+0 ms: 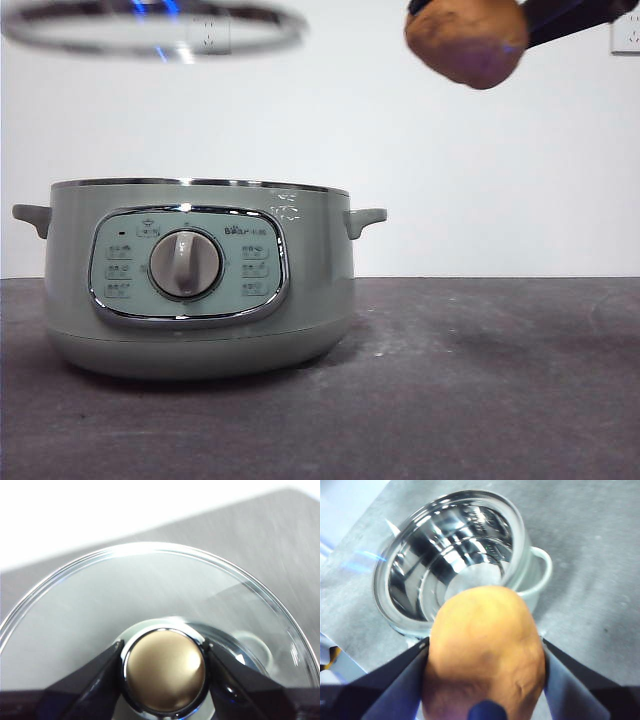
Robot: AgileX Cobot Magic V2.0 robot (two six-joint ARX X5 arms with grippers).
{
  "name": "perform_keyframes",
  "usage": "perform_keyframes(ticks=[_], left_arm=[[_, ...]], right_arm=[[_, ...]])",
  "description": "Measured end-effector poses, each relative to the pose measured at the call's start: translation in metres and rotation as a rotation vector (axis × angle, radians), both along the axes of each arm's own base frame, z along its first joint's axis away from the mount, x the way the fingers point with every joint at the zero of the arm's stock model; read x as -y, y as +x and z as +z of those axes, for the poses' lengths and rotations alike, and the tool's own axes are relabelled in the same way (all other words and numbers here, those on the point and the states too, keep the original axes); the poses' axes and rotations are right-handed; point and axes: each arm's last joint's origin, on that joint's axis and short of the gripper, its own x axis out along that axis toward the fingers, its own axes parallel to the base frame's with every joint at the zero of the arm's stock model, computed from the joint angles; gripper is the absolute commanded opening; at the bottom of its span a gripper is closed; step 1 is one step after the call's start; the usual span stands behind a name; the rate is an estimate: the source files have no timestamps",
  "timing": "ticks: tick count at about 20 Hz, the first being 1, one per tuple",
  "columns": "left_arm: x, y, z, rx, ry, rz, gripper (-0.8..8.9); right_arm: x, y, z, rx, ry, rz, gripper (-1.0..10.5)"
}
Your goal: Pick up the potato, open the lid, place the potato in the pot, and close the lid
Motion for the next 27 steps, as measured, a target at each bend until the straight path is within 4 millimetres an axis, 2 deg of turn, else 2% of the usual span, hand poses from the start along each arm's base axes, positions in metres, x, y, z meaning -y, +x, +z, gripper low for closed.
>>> perform_keyframes(ticks=[4, 7, 11, 13, 16, 20, 24, 27], left_arm=[[-0.032, -0.057, 0.027, 0.091, -0.004, 0.058, -0.08], [-0.057, -0.099, 0.038, 0.153, -0.01, 0.119, -0.08], [-0.08, -0.14, 0.039, 0.186, -0.009, 0.165, -0.08], [-0.087, -0.152, 0.038, 0.192, -0.008, 0.177, -0.08], [-0.093, -0.162, 0.037, 0.193, 0.001, 0.199, -0.08], [-0.091, -0.16, 0.033, 0.157, 0.026, 0.199, -0.08], [-0.091, -0.16, 0.033, 0.155, 0.026, 0.196, -0.08], [-0.092, -0.161, 0.033, 0.156, 0.025, 0.196, -0.08]], right_arm=[[-0.028, 0.032, 0.008, -0.017, -0.022, 0.034, -0.1], [-0.061, 0.06, 0.017, 0.007, -0.038, 0.094, -0.1], [-0.113, 0.095, 0.014, 0.007, -0.089, 0.184, -0.1], [-0.137, 0.11, 0.008, 0.004, -0.117, 0.223, -0.1], [-0.167, 0.128, -0.009, -0.006, -0.171, 0.271, -0.1], [-0.2, 0.135, -0.055, 0.007, -0.336, 0.292, -0.1], [-0.218, 0.134, -0.089, -0.005, -0.437, 0.337, -0.1], [-0.224, 0.132, -0.104, -0.01, -0.498, 0.357, -0.1]])
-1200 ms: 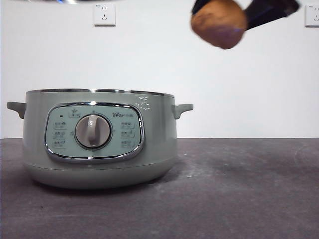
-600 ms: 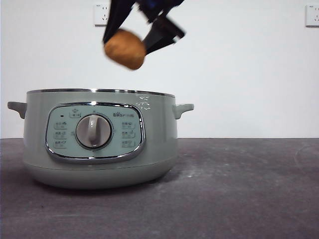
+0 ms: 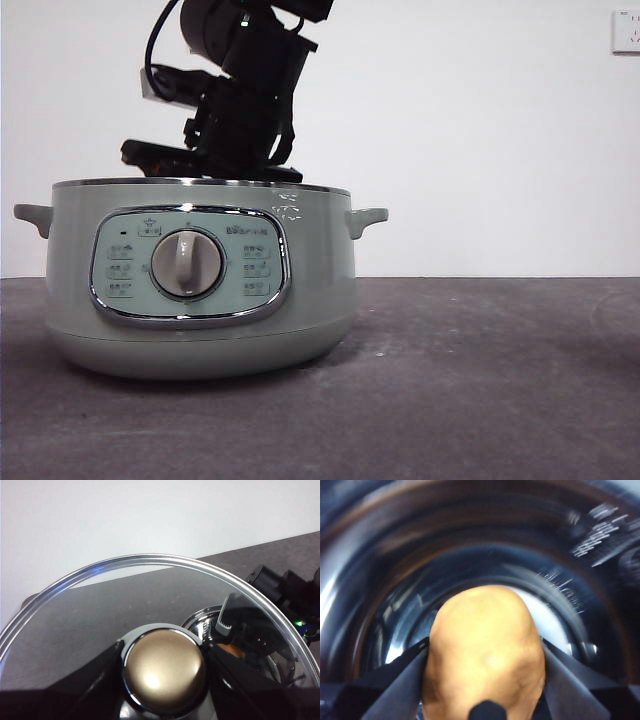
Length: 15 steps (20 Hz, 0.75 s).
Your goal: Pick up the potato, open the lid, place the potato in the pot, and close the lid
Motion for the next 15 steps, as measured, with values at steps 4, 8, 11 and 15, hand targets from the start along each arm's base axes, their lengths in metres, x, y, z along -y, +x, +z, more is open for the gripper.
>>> perform_keyframes(ticks=[4, 8, 11, 15], left_arm=[[0.0002, 0.0004, -0.0024, -0.025, 0.013, -0.001, -0.09], [0.0, 0.0, -0.0042, -0.044, 0.023, 0.0, -0.08], [-0.0001, -0.0003, -0.0051, -0.052, 0.027, 0.0, -0.08], [-0.0002, -0.0003, -0.0051, -0.052, 0.028, 0.0, -0.08]], right_arm=[[-0.0005, -0.001, -0.004, -0.008, -0.03, 0.024, 0.6], [-0.0006, -0.0009, -0.004, -0.007, -0.029, 0.025, 4.9], [-0.001, -0.0003, -0.0085, -0.016, -0.041, 0.025, 5.0], [0.0, -0.0014, -0.0052, -0.016, -0.039, 0.024, 5.0]])
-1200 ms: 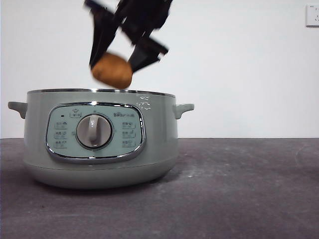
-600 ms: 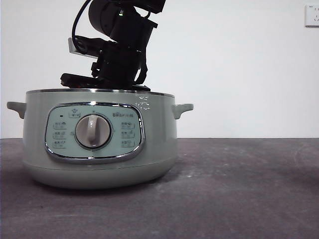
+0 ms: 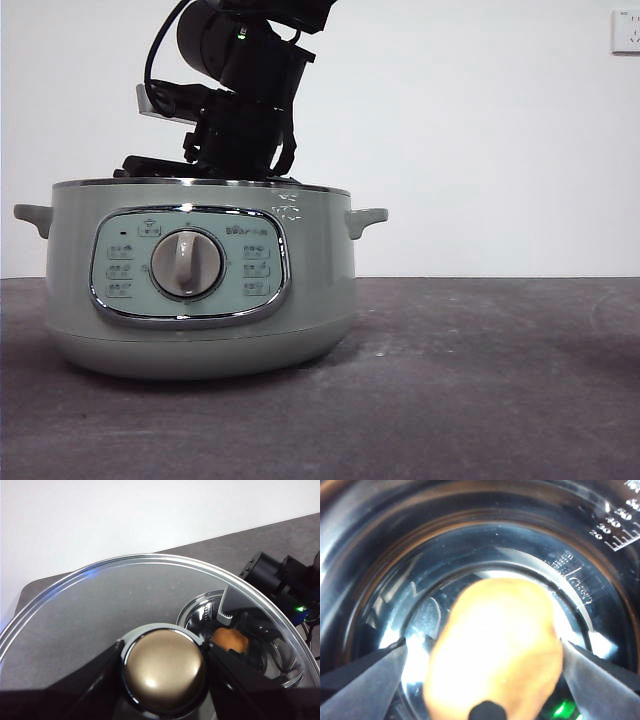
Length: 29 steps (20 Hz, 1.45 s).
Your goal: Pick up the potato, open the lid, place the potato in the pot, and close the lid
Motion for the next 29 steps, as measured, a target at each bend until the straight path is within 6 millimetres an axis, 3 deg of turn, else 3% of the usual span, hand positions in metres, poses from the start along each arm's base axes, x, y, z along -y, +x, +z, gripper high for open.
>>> perform_keyframes(ticks=[2, 4, 8, 12, 15, 19, 23, 29], left_arm=[[0.0, 0.0, 0.0, 0.0, 0.0, 0.0, -0.08], [0.001, 0.002, 0.001, 0.01, -0.005, 0.001, -0.08], [0.012, 0.023, 0.005, 0.02, -0.01, 0.003, -0.09], [0.042, 0.079, -0.006, -0.085, 0.037, -0.015, -0.09], [0.068, 0.122, -0.023, -0.18, 0.031, -0.116, -0.08], [0.098, 0.172, -0.05, -0.256, 0.011, -0.208, -0.09], [0.118, 0.207, -0.082, -0.345, 0.029, -0.231, -0.09], [0.132, 0.228, -0.11, -0.442, 0.031, -0.262, -0.09]], right_arm=[[0.008, -0.006, 0.021, 0.01, 0.011, -0.002, 5.0], [0.024, -0.014, 0.055, 0.033, 0.036, -0.014, 5.0], [0.082, -0.043, 0.132, 0.059, 0.061, -0.062, 5.0], [0.151, -0.093, 0.208, 0.158, 0.159, -0.113, 5.0], [0.18, -0.126, 0.242, 0.24, 0.257, -0.128, 5.0], [0.211, -0.16, 0.265, 0.304, 0.333, -0.142, 5.0], [0.229, -0.181, 0.274, 0.314, 0.354, -0.152, 5.0], [0.236, -0.189, 0.275, 0.31, 0.356, -0.162, 5.0]])
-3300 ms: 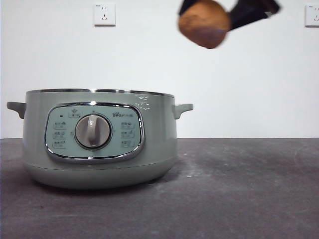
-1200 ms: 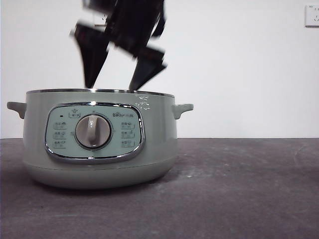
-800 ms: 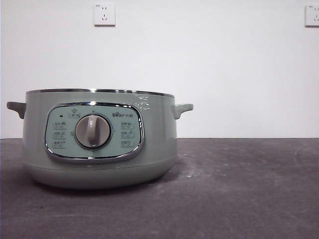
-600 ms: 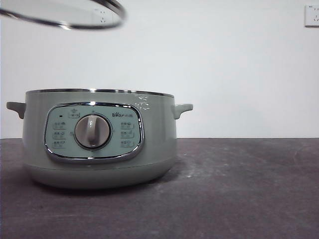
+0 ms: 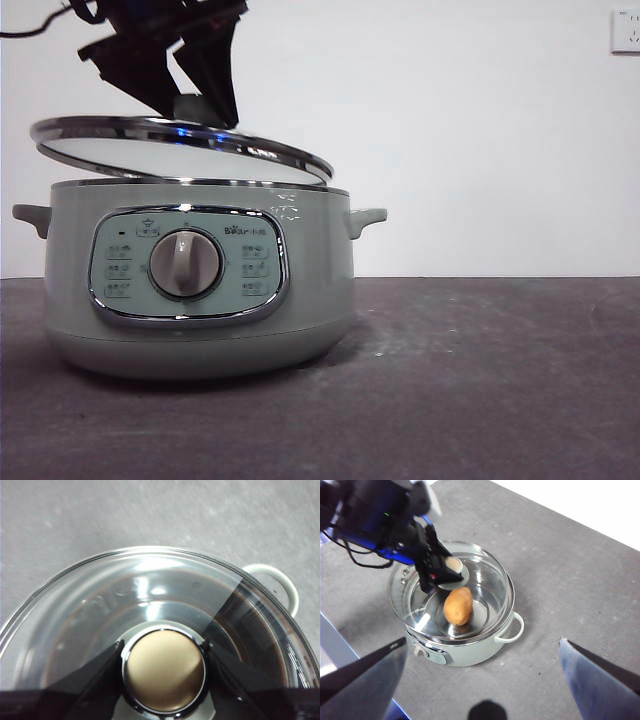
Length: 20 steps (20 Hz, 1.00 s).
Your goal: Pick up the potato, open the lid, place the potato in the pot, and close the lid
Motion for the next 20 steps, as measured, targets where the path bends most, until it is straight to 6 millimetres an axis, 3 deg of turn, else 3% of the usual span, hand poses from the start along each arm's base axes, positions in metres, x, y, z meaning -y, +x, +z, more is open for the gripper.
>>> perform_keyframes(ticks=[20], left_arm=[[0.009, 0.009, -0.014, -0.046, 0.021, -0.016, -0.02]], right_arm=[[0.001, 0.001, -0.001, 0.012, -0.024, -0.041, 5.0]])
